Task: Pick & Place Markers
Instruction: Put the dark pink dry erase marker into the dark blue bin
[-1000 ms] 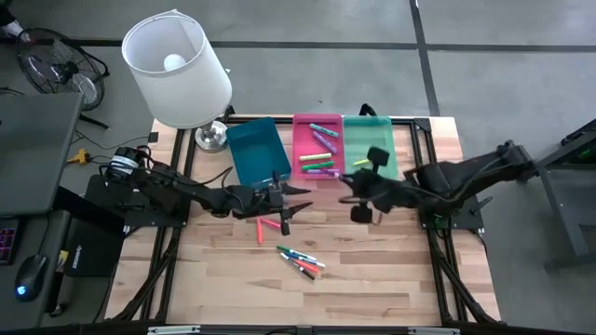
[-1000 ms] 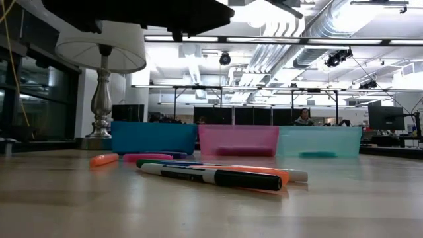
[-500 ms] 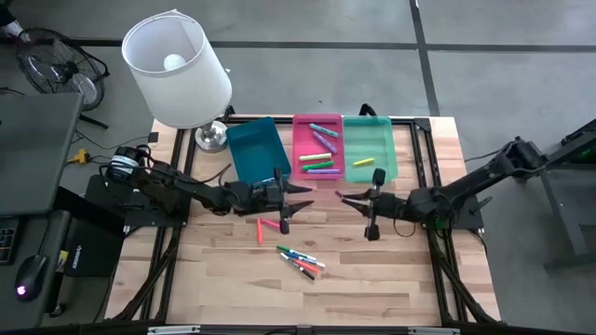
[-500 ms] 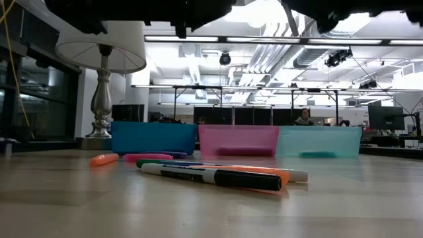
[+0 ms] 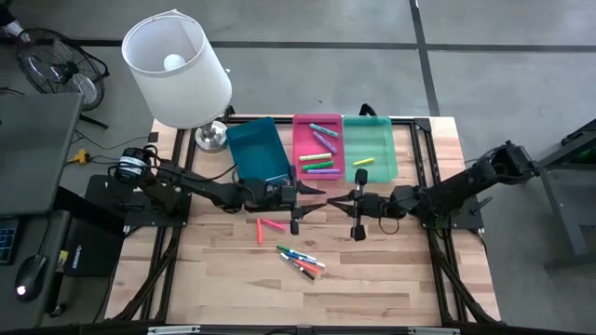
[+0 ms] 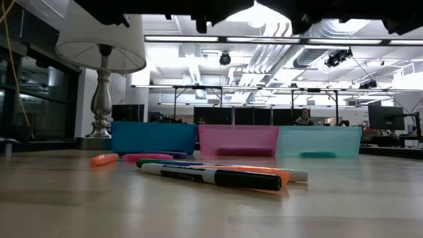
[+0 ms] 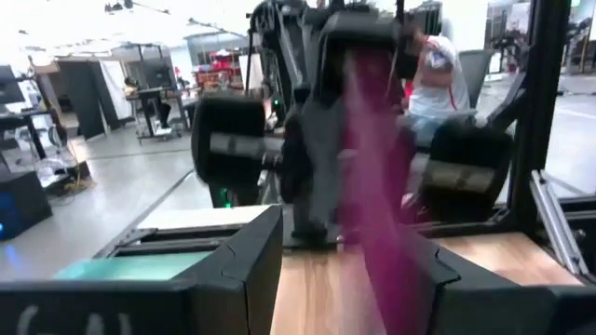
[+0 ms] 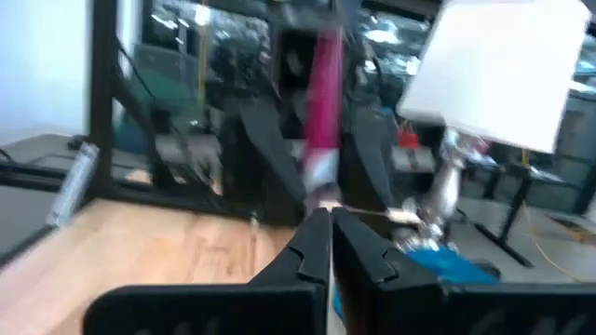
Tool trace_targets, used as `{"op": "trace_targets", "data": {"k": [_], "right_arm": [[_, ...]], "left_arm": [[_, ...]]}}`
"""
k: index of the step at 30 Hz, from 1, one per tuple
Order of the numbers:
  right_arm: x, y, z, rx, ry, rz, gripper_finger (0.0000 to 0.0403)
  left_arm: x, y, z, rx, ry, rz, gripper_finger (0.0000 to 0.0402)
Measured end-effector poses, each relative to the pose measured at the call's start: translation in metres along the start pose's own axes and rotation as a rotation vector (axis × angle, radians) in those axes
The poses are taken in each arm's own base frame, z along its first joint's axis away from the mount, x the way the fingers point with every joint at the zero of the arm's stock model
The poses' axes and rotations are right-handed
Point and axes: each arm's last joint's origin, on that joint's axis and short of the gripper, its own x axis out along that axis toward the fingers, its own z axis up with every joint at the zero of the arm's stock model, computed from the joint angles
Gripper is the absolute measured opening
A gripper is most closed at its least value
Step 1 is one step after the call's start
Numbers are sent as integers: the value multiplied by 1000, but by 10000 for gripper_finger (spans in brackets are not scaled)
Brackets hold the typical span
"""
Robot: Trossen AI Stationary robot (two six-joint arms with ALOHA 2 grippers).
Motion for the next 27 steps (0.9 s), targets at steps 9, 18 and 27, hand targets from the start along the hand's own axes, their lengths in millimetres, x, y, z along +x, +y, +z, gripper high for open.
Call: {"op": "trace_targets", "data": {"k": [9, 18, 27], "right_arm": [[2, 1, 0, -6, 11, 9, 5], [2, 1, -11, 41, 116, 20, 2], [-15, -2, -56, 188, 462, -18, 0]], "left_arm": [[1, 0, 0, -5, -20, 3, 143], [1, 0, -8, 39, 69, 54, 143], [-3, -2, -43, -33, 369, 93, 143]]}}
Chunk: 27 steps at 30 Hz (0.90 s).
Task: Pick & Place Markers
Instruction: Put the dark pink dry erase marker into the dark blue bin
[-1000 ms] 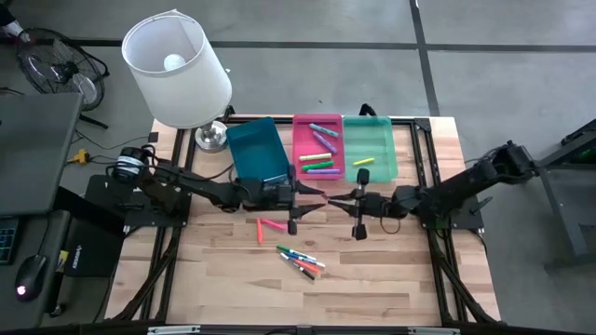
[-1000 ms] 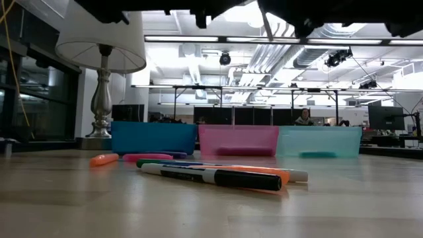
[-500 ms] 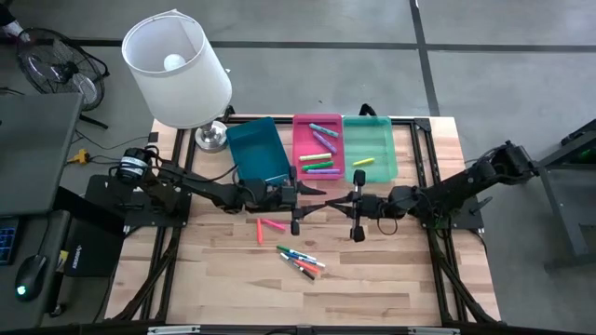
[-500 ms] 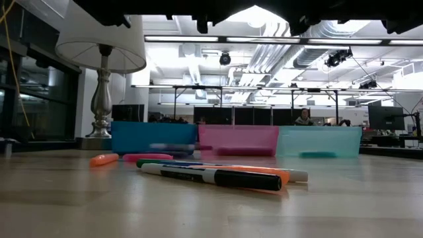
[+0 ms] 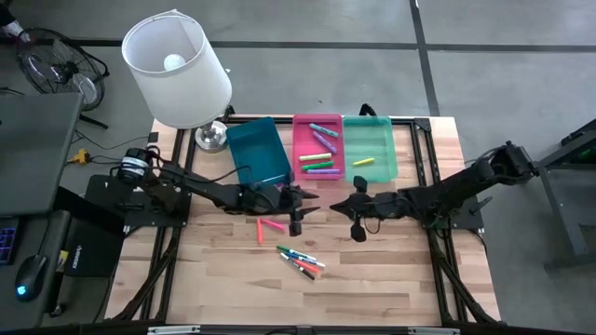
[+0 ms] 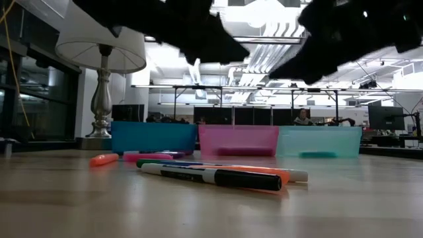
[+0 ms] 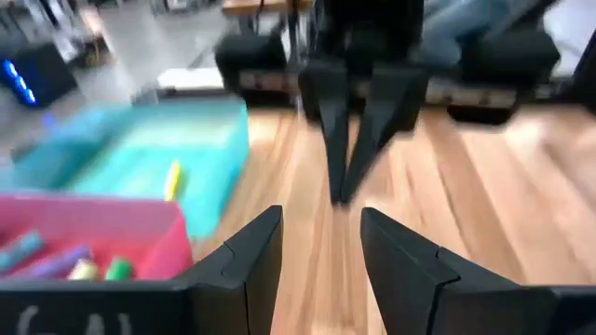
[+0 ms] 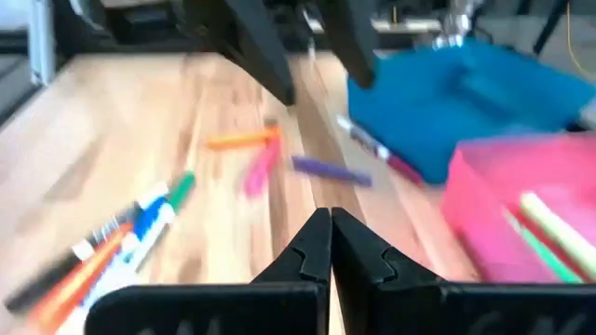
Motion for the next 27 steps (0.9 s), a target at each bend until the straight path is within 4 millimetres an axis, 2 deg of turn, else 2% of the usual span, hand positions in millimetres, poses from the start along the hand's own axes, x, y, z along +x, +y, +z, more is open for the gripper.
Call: {"op": "trace_targets", "data": {"k": [2, 14, 17, 20, 27], "right_arm": [[-1, 0, -4, 4, 7, -11, 0], [-4, 8, -6, -13, 7, 17, 1], [-4, 9, -6, -18, 10, 31, 5], [-3, 5, -6, -5, 17, 29, 18], [3, -5, 2, 6, 76, -22, 67]], "left_arm": [[1, -1, -6, -1, 37, -2, 143], [-11, -22, -6, 17, 75, -14, 143], [-19, -26, -17, 50, 201, 55, 143], [-31, -27, -18, 21, 282, 85, 143], [-48, -16, -43, -45, 575, 188, 143]]}}
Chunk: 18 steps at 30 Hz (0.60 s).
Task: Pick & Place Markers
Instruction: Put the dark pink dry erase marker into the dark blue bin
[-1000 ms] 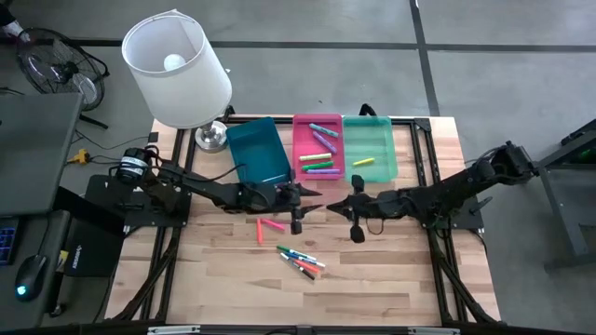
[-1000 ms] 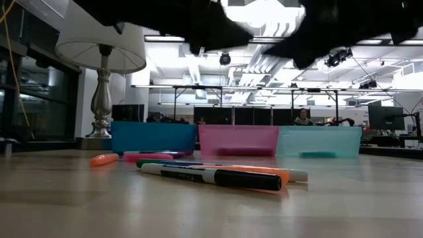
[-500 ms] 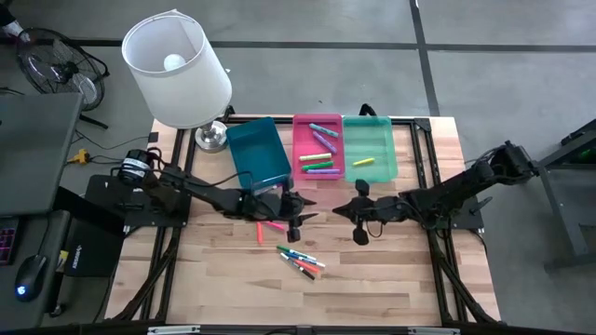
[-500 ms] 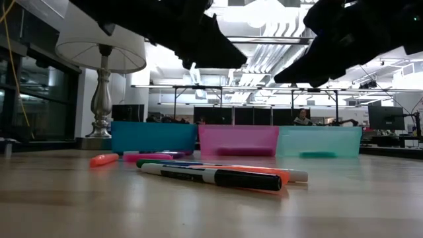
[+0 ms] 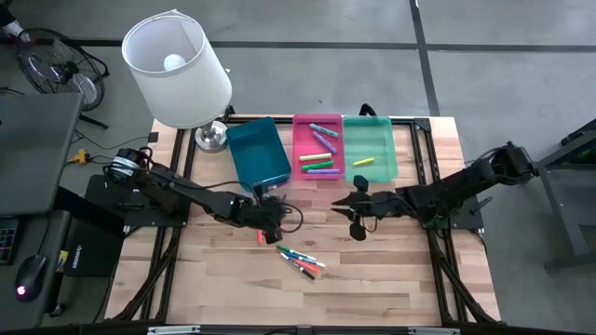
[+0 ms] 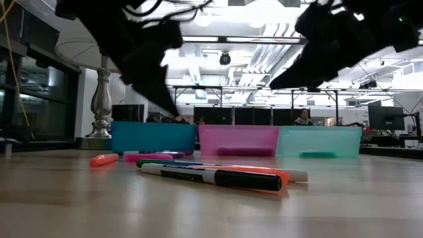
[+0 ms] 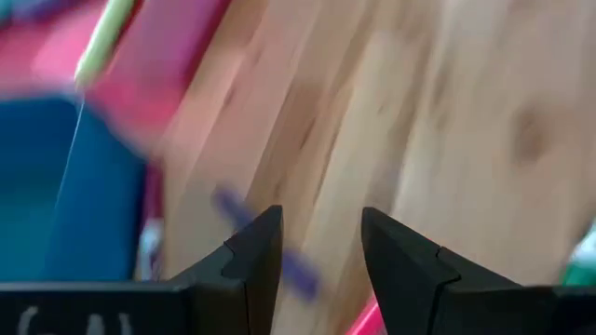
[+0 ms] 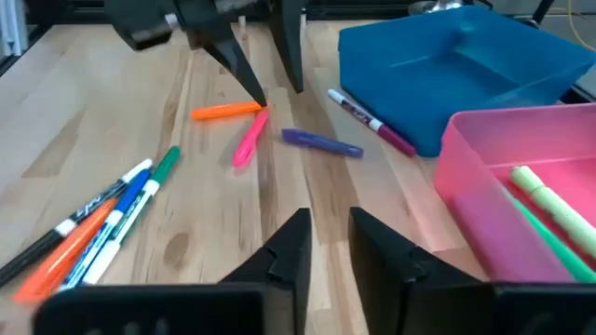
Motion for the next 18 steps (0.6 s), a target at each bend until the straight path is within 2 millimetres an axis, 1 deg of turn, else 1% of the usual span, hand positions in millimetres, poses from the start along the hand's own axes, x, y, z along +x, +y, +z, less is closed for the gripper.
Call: {"op": "trace_targets", "data": {"k": [3, 7, 12, 18], "right_arm": [[1, 0, 8, -20, 11, -7, 87], [2, 1, 12, -36, 0, -12, 106], [2, 0, 10, -24, 15, -14, 117], [2, 0, 7, -32, 44, -18, 119]], "left_arm": [[0, 5, -8, -1, 81, 34, 143], [5, 17, -11, 1, 158, 64, 143], [13, 38, -9, -9, 227, 69, 143], [23, 60, -5, -26, 285, 7, 143]]}}
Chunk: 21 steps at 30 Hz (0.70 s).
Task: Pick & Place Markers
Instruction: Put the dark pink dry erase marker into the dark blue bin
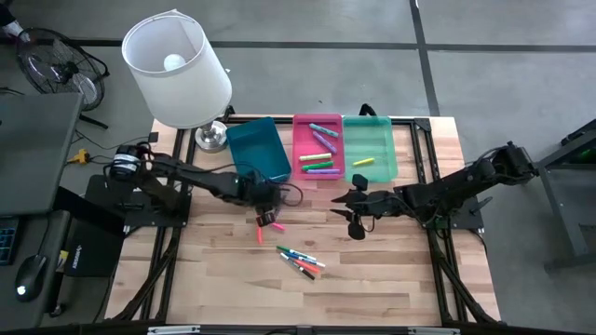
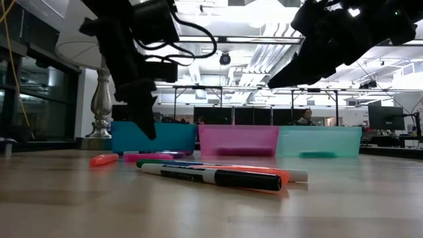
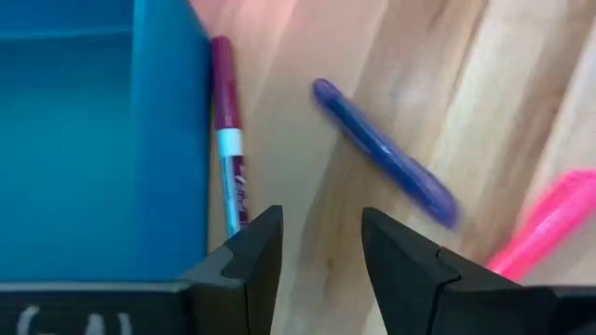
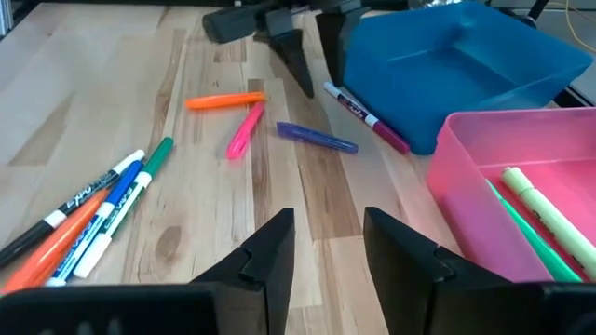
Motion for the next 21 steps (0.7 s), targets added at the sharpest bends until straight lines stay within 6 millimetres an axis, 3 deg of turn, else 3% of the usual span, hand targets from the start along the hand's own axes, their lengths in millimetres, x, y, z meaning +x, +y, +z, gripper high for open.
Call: {"op": "trace_targets", "data": {"k": [8, 21], "right_arm": [[0, 0, -1, -12, 7, -1, 119], [0, 0, -1, -33, 13, 2, 119]], "left_arm": [[7, 13, -2, -5, 86, -25, 143], [30, 10, -9, 54, 149, 73, 143]]}}
